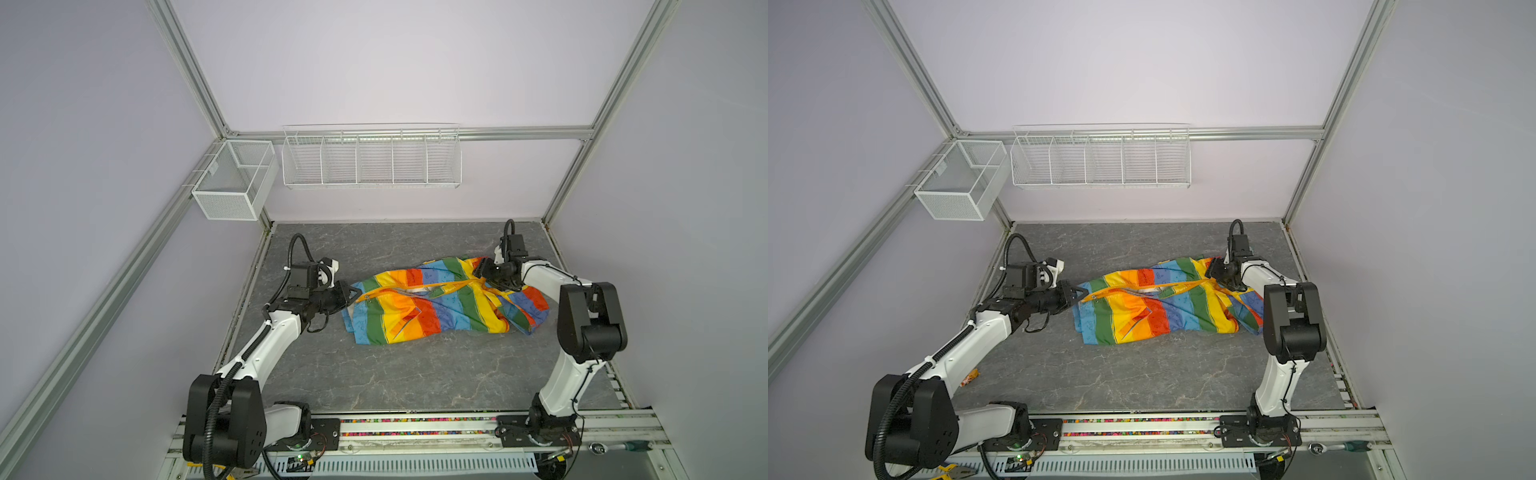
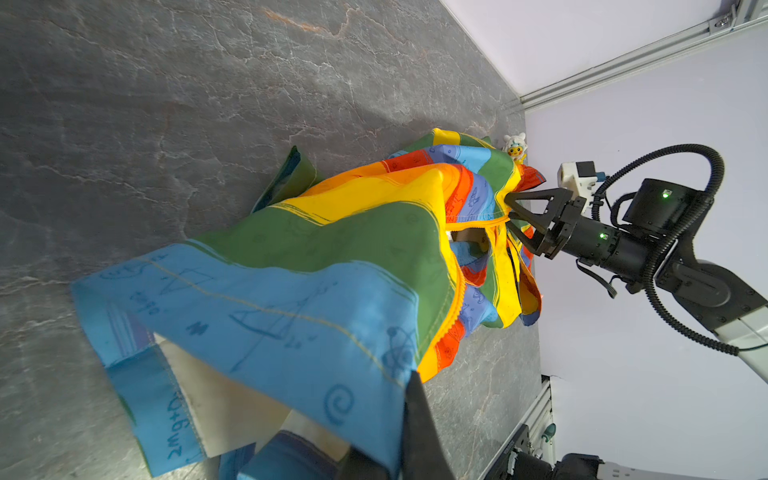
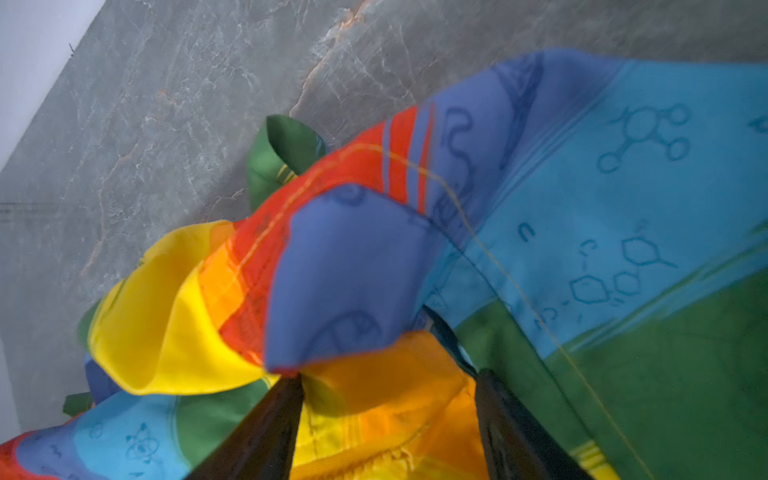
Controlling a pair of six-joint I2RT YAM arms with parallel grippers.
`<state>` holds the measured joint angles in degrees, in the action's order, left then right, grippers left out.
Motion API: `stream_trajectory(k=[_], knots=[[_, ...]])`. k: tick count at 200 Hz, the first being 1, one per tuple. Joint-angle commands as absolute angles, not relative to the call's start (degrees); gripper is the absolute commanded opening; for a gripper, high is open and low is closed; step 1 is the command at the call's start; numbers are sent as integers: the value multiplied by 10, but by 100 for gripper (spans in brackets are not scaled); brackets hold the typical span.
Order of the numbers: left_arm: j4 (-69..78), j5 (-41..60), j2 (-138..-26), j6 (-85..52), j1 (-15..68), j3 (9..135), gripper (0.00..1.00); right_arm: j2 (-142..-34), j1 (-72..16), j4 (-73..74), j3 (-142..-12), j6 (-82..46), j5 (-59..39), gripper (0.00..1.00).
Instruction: Zip up the jacket
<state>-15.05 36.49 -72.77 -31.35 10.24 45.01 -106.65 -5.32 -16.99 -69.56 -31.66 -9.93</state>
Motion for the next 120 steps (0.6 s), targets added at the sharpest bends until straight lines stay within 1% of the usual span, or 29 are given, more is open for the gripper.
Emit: stream_trajectory(k=[1, 46, 60, 76, 95, 120], knots=[[-146, 373, -734, -306, 100, 459, 0, -1072, -51, -132, -686, -336, -123, 64], [-151, 370, -730, -305, 100, 461, 0, -1049, -47, -134, -688, -336, -130, 44], [-156, 368, -730, -303, 100, 461, 0, -1036, -45, -143, -692, -333, -129, 41], [-161, 367, -731, -300, 100, 465, 0, -1022, -44, -158, -701, -327, -127, 30], [-170, 363, -732, -295, 100, 468, 0, -1010, -42, -180, -716, -316, -124, 20], [-185, 359, -736, -285, 100, 477, 0, -1000, -37, -208, -738, -300, -118, 11]])
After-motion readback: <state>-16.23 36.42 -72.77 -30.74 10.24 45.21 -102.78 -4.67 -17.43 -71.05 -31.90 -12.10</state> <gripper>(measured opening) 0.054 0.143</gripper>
